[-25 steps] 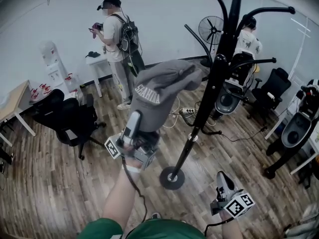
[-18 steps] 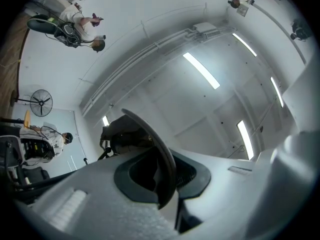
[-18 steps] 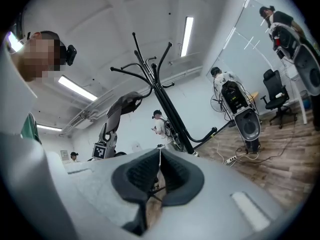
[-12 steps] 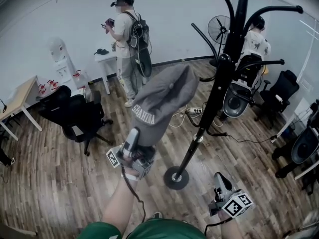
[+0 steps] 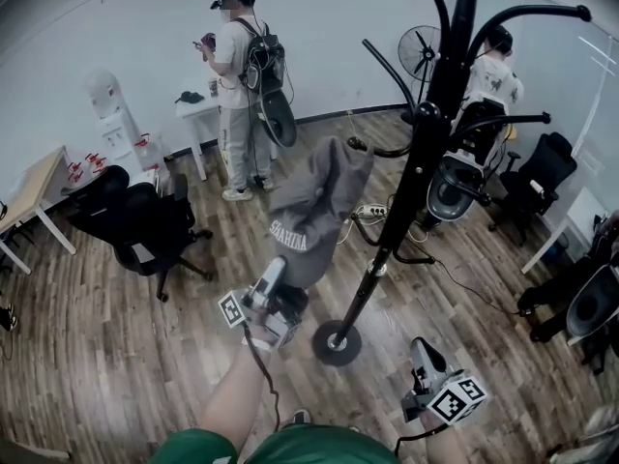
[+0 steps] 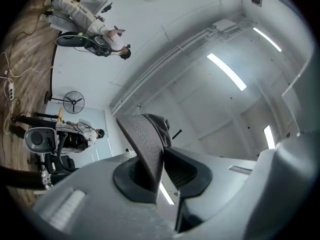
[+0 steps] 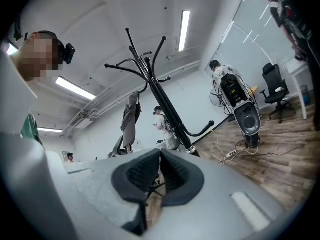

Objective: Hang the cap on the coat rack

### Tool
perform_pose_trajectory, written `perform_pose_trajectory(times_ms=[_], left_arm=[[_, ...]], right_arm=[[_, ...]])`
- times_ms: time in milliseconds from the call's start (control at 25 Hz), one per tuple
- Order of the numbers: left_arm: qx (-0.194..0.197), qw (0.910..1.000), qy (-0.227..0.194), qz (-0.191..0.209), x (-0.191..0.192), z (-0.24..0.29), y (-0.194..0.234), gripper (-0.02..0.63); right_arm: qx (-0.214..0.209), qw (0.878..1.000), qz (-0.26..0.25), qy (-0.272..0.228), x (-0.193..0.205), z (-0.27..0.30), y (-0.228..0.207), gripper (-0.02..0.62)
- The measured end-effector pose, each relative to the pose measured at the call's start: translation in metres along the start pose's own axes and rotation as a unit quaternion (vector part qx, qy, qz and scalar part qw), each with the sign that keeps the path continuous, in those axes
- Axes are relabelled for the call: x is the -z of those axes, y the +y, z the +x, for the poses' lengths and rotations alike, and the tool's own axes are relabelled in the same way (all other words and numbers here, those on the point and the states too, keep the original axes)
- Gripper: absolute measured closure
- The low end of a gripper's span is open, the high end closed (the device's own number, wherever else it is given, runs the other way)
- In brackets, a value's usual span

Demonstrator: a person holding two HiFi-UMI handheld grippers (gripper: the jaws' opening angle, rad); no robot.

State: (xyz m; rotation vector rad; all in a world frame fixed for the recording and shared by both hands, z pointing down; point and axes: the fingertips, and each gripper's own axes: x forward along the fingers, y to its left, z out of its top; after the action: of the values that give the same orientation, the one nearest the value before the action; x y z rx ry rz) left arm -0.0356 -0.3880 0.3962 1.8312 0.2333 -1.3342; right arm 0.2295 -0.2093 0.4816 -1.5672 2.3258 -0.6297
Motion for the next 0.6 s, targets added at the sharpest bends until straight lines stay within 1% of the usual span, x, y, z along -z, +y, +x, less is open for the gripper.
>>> perform_pose_trajectory(times_ms=[80, 160, 240, 320, 360, 440, 600], left_arm=[[-0.012, 0.9999, 0.003, -0.006, 0.004, 0.0, 0.012, 0.54], [-0.026, 0.9996, 0.01, -0.005, 0.009, -0.001, 0.023, 0.504], [-0.044, 0.9989, 0.017, -0.002, 0.012, -0.003, 0.035, 0.426], [-0.061, 0.998, 0.014, -0.008, 0.015, -0.008, 0.046, 0.325], [-0.069, 0.9975, 0.01, -0.013, 0.016, -0.011, 0.05, 0.299], [-0.086, 0.996, 0.008, -0.021, 0.02, -0.019, 0.059, 0.27], [-0.12, 0.9924, 0.021, -0.021, 0.028, -0.039, 0.074, 0.267]], right_arm=[[0.005, 1.0, -0.002, 0.0, -0.002, -0.001, -0.002, 0.586], [0.01, 1.0, 0.001, 0.0, -0.003, -0.001, -0.005, 0.586], [0.013, 1.0, 0.002, 0.0, -0.004, -0.002, -0.008, 0.586], [0.015, 1.0, 0.002, 0.001, -0.004, -0.002, -0.01, 0.586], [0.015, 1.0, 0.002, 0.001, -0.004, -0.002, -0.01, 0.586], [0.013, 1.0, 0.003, 0.004, -0.004, 0.001, -0.01, 0.586], [0.008, 1.0, 0.003, 0.009, -0.001, 0.007, -0.009, 0.586]])
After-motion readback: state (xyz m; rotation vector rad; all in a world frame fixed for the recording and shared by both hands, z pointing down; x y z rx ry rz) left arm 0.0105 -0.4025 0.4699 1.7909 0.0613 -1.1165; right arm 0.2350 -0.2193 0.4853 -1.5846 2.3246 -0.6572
